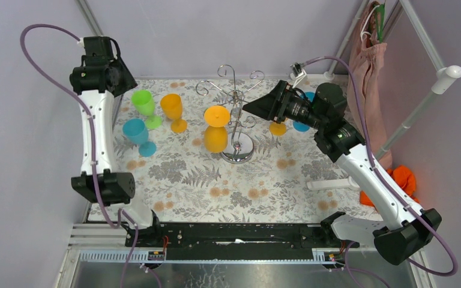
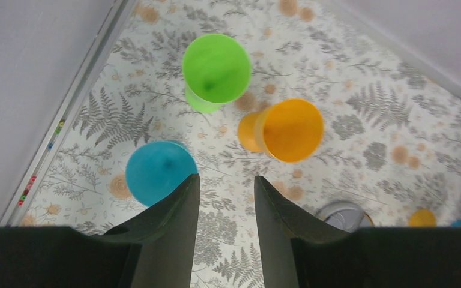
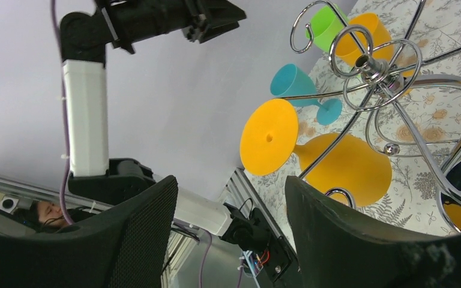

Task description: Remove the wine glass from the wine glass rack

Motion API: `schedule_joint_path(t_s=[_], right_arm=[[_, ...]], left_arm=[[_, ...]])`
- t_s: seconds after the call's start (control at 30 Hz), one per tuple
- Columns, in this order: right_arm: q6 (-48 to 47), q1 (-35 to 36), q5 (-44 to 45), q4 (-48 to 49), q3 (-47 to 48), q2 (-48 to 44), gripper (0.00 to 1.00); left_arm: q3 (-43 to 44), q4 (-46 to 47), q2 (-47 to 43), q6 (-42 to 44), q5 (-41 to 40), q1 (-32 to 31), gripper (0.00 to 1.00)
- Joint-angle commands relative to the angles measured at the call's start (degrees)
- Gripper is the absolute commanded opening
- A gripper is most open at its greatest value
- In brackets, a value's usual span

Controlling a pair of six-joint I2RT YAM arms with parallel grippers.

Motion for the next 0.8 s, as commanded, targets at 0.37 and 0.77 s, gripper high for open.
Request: schedule_joint_path(t_s=[0.37,0.77], right_arm=[[-6.7,2.6,-3.7,-8.4,10.7,9.4,0.64],[-7.1,5.0,-4.4,-9.4,13.1,15.5,0.56]], left_arm=[[-19.8,17.3,-22.7,-10.5,22.4,-16.3,0.45],[-28.9,25.3,-23.9,-14.6,24.0,-24.1,0.43]])
